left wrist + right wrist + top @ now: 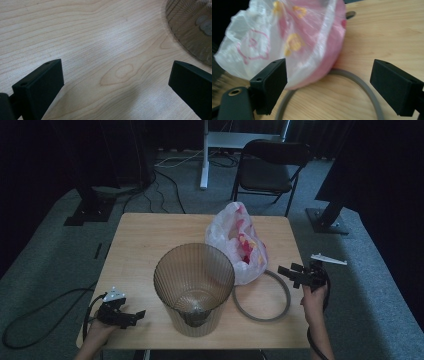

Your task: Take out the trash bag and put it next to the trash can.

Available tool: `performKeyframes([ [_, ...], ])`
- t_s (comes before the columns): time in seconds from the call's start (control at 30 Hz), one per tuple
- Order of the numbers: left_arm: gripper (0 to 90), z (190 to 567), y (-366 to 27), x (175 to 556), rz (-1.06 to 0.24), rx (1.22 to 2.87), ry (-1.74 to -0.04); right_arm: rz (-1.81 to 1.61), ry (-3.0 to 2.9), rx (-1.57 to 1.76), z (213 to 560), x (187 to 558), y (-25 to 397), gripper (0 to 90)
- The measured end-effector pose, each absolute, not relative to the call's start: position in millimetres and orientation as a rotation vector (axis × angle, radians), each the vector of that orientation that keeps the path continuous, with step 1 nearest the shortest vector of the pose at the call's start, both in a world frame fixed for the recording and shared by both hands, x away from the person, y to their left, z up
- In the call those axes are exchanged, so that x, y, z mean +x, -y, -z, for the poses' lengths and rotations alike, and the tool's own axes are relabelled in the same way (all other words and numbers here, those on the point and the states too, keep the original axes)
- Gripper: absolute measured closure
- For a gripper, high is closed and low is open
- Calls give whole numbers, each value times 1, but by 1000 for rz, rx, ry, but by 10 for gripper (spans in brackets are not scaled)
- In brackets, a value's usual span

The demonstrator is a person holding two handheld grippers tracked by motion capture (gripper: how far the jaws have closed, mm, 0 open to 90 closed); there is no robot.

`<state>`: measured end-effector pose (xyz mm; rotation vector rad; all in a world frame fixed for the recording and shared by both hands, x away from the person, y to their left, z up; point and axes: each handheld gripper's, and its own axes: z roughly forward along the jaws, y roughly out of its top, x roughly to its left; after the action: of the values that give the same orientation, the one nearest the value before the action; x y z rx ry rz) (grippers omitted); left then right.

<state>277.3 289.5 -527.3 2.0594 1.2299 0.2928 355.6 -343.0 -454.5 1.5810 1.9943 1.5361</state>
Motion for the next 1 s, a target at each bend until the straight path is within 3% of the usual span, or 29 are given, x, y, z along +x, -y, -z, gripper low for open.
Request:
performKeyframes([
  [0.77, 0, 527, -289, 278, -288, 2056, -1230, -1347, -2004, 1735, 494, 314, 364, 134],
  [1.0, 0, 527, -288, 279, -286, 2066, -1229, -1330, -1972, 1768, 494, 313, 371, 189],
])
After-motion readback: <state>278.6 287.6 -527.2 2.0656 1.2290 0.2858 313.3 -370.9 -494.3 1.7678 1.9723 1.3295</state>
